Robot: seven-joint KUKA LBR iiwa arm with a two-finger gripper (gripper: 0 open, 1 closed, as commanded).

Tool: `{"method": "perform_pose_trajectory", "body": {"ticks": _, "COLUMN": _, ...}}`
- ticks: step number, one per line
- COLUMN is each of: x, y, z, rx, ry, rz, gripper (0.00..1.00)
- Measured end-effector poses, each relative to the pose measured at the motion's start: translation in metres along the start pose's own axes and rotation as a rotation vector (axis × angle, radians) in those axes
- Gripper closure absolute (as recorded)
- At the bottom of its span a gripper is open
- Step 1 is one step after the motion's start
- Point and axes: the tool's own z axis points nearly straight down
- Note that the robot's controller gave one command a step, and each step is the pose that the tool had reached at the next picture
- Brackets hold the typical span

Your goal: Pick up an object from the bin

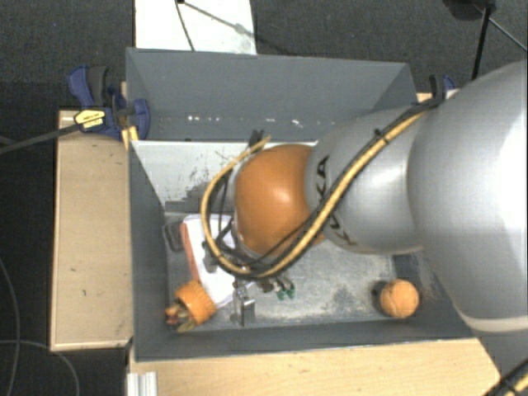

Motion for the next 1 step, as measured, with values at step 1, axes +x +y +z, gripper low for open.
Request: {"method": "perform_pose_trajectory", "body": {"ticks": 1, "x": -0.0022, "y": 0.011, "z": 0.0065, "rx": 0.002, "ry": 0.001, "rz": -0.083, "gripper": 0.0}}
